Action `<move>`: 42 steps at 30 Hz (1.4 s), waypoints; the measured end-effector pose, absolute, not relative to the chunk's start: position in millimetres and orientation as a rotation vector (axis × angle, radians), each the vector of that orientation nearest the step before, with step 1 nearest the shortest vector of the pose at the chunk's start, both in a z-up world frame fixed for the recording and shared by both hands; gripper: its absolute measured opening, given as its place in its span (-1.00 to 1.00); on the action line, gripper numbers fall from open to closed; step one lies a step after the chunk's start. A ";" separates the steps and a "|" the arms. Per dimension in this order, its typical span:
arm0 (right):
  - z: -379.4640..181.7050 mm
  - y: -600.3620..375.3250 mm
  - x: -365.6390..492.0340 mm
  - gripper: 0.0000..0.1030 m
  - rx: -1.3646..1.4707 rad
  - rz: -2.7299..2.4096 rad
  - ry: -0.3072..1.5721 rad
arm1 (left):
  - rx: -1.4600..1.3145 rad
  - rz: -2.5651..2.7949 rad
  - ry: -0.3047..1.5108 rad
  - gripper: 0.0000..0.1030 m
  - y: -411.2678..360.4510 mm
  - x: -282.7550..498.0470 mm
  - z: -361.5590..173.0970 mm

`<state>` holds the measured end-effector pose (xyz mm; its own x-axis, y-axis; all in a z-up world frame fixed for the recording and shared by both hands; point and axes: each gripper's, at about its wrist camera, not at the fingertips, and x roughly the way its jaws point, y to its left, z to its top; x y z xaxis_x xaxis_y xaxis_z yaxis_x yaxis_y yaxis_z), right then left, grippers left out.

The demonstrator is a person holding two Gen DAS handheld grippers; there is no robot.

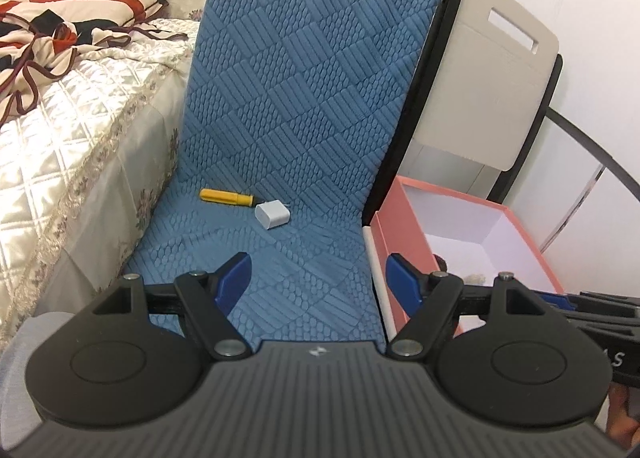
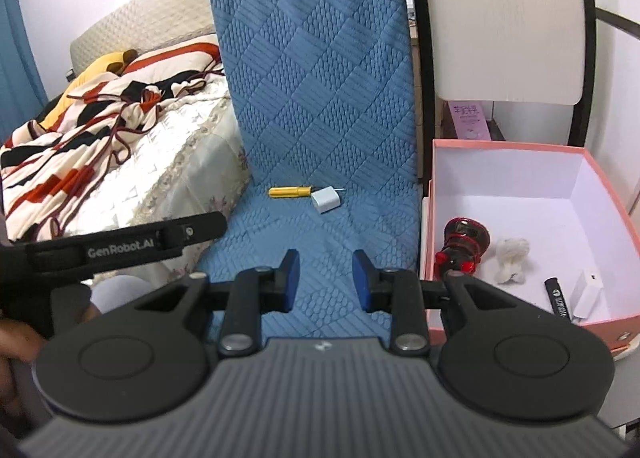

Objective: Organize rigid objects
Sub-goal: 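Move both open tools back from the box toward the seat, then lower both open tools toward the yellow screwdriver and white charger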

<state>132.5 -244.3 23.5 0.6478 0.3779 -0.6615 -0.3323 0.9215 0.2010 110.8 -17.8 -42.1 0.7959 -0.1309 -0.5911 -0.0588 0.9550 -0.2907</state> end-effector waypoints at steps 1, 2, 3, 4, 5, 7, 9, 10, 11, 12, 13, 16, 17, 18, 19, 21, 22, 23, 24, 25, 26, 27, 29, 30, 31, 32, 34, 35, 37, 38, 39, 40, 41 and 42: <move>19.2 -242.7 135.0 -0.38 0.062 0.410 0.771 | -0.307 -0.036 0.654 0.52 -16.7 112.3 -44.3; 15.7 -242.8 137.7 -0.38 0.062 0.417 0.776 | -0.310 -0.035 0.657 0.52 -15.8 114.3 -46.2; 12.7 -242.6 140.1 -0.38 0.063 0.422 0.780 | -0.309 -0.036 0.654 0.52 -14.6 116.1 -47.8; 10.3 -242.0 142.2 -0.38 0.061 0.425 0.777 | -0.306 -0.032 0.647 0.52 -14.3 118.4 -48.2; 7.6 -241.4 144.1 -0.38 0.058 0.427 0.773 | -0.304 -0.026 0.642 0.52 -13.0 120.3 -49.8; 1.4 -241.4 149.3 -0.38 0.065 0.434 0.780 | -0.307 -0.021 0.634 0.52 -10.5 125.3 -53.3; -4.8 -240.3 153.8 -0.38 0.051 0.435 0.783 | -0.316 -0.013 0.632 0.52 -7.4 130.8 -58.6; -8.4 -239.3 156.1 -0.38 0.037 0.431 0.786 | -0.322 -0.016 0.633 0.52 -5.9 133.7 -61.9; -12.2 -238.2 158.7 -0.38 0.027 0.432 0.790 | -0.323 -0.020 0.635 0.52 -4.8 136.2 -64.5; -15.2 -237.5 161.0 -0.38 0.028 0.436 0.793 | -0.321 -0.019 0.637 0.52 -3.4 138.2 -67.7; -18.7 -237.0 163.7 -0.38 0.034 0.444 0.797 | -0.318 -0.017 0.639 0.52 -2.9 140.6 -70.7; -27.7 -234.1 172.1 -0.38 0.046 0.447 0.805 | -0.316 -0.010 0.649 0.52 -0.8 150.1 -81.1; -30.4 -232.7 175.2 -0.38 0.049 0.449 0.805 | -0.317 -0.007 0.654 0.52 0.0 153.2 -84.7; -32.8 -232.0 178.3 -0.38 0.052 0.449 0.805 | -0.319 -0.006 0.658 0.52 2.2 157.5 -88.8; -35.2 -231.4 182.1 -0.38 0.056 0.450 0.803 | -0.319 -0.003 0.665 0.52 3.6 162.3 -92.4; -40.3 -230.1 192.8 -0.38 0.058 0.453 0.806 | -0.321 0.000 0.674 0.52 6.9 172.6 -99.6; -41.7 -229.4 198.9 -0.38 0.056 0.445 0.802 | -0.322 -0.001 0.682 0.52 8.5 178.4 -102.8; -42.1 -228.0 205.2 -0.38 0.058 0.441 0.793 | -0.319 -0.002 0.690 0.52 10.5 184.7 -105.7; -42.2 -227.2 211.8 -0.38 0.060 0.444 0.789 | -0.313 -0.002 0.691 0.52 12.7 190.9 -108.0; -42.6 -225.5 218.4 -0.38 0.060 0.445 0.786 | -0.309 0.003 0.695 0.52 15.0 196.9 -109.8; -42.6 -222.9 225.3 -0.38 0.056 0.442 0.779 | -0.305 0.010 0.696 0.52 17.6 202.8 -110.8; -43.0 -222.0 230.1 -0.37 0.054 0.444 0.772 | -0.302 0.017 0.694 0.55 20.7 208.6 -111.5; -43.0 -219.6 241.5 -0.13 0.060 0.452 0.761 | -0.294 0.037 0.690 0.65 26.3 218.7 -112.4; -43.2 -219.4 246.1 -0.03 0.069 0.455 0.754 | -0.291 0.043 0.685 0.67 29.5 223.6 -113.6; -43.7 -219.3 251.9 0.15 0.085 0.456 0.750 | -0.286 0.046 0.689 0.67 32.7 228.9 -115.4; -44.8 -219.2 257.5 0.27 0.096 0.457 0.747 | -0.276 0.051 0.699 0.68 35.4 235.4 -118.5; -46.6 -216.6 267.6 0.28 0.103 0.457 0.752 | -0.252 0.060 0.713 0.71 39.2 245.2 -124.0; -47.3 -214.9 273.3 0.28 0.105 0.455 0.756 | -0.238 0.068 0.719 0.71 40.7 250.9 -127.4; -49.0 -211.3 284.7 0.28 0.126 0.465 0.757 | -0.211 0.075 0.729 0.72 42.6 259.6 -133.8; -50.7 -209.4 290.4 0.28 0.136 0.471 0.765 | -0.192 0.078 0.736 0.72 42.9 265.2 -136.9; -52.3 -207.0 296.0 0.28 0.141 0.474 0.774 | -0.172 0.078 0.742 0.72 43.0 271.1 -139.7; -54.8 -203.3 302.8 0.28 0.147 0.484 0.777 | -0.151 0.083 0.751 0.72 42.7 277.0 -142.4; -57.9 -199.8 308.8 0.28 0.152 0.497 0.779 | -0.129 0.088 0.758 0.72 42.6 283.2 -145.0; -60.9 -197.3 313.8 0.28 0.158 0.503 0.786 | -0.106 0.088 0.763 0.72 42.6 289.8 -147.9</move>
<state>313.8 -197.3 -60.9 0.5965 0.4885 -0.6369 -0.3737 0.8712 0.3183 289.8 42.6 -147.9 0.7198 0.0410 -0.6929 -0.1178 0.9910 -0.0636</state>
